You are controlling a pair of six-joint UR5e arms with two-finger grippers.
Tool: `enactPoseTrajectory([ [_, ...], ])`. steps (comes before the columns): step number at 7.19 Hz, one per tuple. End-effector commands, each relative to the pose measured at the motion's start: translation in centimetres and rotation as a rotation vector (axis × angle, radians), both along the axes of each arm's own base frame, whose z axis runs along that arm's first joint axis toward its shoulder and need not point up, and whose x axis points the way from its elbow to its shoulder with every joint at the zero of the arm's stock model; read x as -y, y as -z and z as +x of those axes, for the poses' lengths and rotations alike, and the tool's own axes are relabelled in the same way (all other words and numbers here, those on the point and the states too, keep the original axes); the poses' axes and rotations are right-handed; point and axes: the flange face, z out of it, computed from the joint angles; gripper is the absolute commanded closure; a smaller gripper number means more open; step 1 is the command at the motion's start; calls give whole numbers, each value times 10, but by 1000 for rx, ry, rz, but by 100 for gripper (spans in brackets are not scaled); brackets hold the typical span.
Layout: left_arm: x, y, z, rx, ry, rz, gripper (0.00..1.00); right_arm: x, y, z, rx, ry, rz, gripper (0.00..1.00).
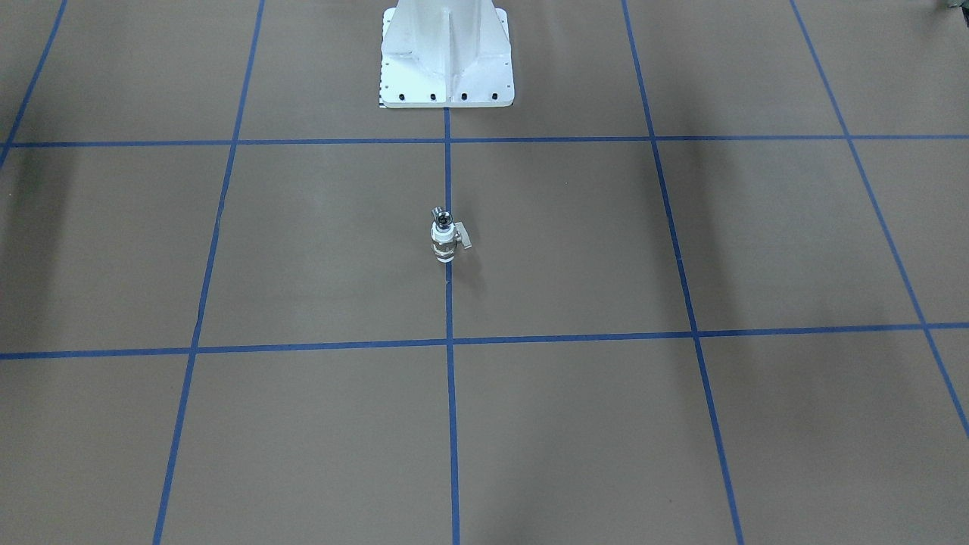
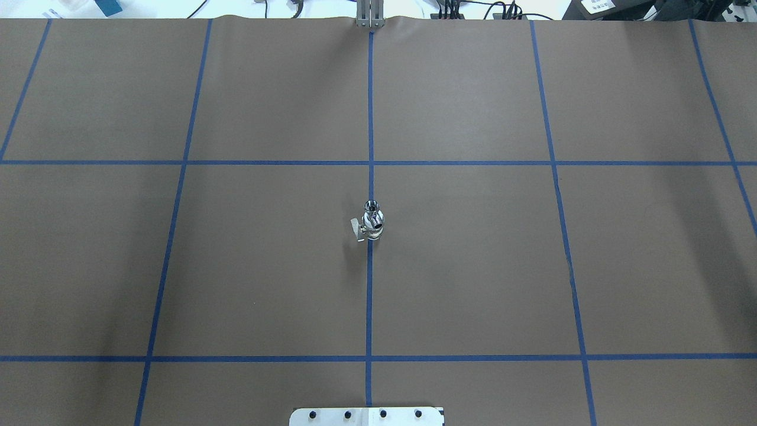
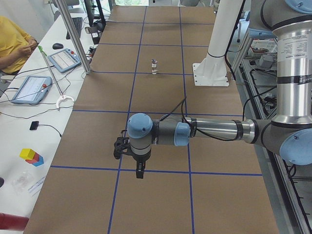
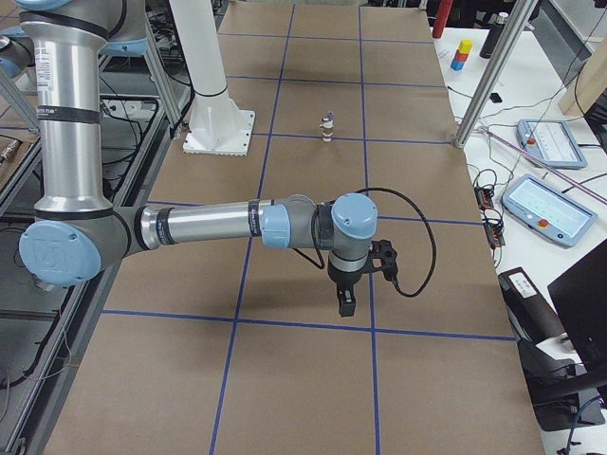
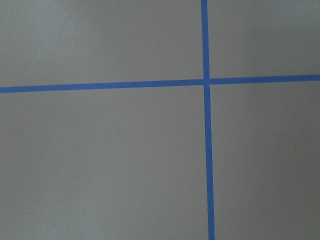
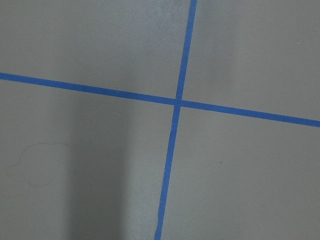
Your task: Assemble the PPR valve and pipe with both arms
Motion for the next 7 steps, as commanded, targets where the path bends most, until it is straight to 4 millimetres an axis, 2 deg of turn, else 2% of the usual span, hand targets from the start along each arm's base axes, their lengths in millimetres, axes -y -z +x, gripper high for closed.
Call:
enactPoseTrajectory([
  [1,-3,-1,1,-3,-3,2,0,-1,-2,0,-4,-7,-13,1],
  [7,-7,-1,0,6,-2,-3,0,-3,-4,-1,6,-11,-21,0],
])
